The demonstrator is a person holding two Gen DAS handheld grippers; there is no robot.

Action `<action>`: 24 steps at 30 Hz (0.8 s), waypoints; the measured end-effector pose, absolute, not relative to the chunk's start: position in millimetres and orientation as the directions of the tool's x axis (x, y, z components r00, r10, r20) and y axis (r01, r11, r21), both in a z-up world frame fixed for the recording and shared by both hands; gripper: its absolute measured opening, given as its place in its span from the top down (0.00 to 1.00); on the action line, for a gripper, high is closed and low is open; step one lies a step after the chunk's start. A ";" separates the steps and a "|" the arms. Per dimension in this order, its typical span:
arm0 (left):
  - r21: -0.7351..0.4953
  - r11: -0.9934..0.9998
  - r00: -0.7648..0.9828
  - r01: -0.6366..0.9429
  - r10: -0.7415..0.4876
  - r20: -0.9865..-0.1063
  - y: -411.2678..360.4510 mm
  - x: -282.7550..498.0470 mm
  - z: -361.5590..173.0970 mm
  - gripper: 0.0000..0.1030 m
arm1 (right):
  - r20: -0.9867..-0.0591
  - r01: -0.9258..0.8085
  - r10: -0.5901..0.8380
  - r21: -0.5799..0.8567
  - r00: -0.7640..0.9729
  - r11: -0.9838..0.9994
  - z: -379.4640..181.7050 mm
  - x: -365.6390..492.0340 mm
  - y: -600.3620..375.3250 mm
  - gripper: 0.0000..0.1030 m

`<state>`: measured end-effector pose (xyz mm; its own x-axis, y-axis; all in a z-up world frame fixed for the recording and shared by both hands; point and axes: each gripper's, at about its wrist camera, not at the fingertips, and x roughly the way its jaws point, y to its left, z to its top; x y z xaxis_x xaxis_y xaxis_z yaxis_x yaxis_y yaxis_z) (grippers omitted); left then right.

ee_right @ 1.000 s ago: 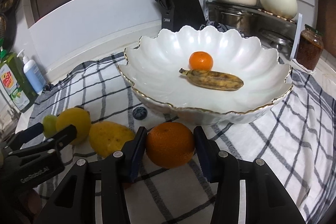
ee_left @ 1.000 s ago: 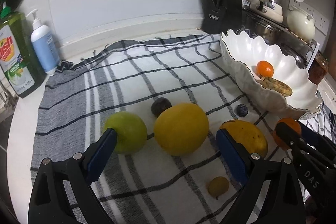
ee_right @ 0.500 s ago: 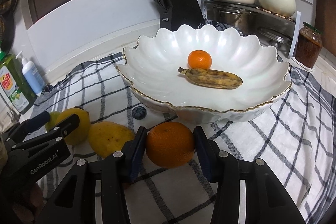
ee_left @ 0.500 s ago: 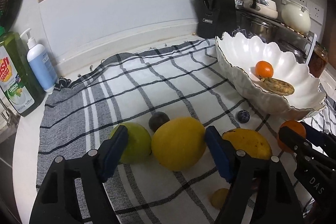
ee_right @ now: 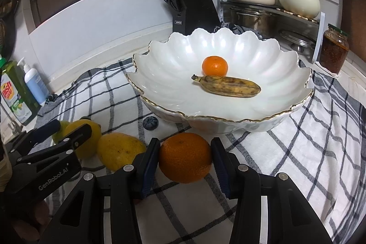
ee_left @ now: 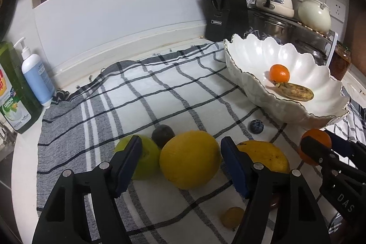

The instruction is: Organize fruits

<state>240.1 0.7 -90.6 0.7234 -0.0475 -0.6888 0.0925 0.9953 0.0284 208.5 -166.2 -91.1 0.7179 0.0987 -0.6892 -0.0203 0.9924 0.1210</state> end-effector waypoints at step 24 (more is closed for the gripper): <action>-0.042 0.989 0.692 0.144 -0.131 -0.710 -9.5 241.7 -95.3 0.43 | -0.684 -0.008 0.090 0.121 0.724 0.993 -85.3 204.7 -174.0 0.54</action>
<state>241.7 -9.5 -95.3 0.6918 -0.1308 -0.7101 0.1435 0.9887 -0.0423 204.7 -174.0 -85.3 0.7243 0.0896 -0.6837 -0.0083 0.9926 0.1213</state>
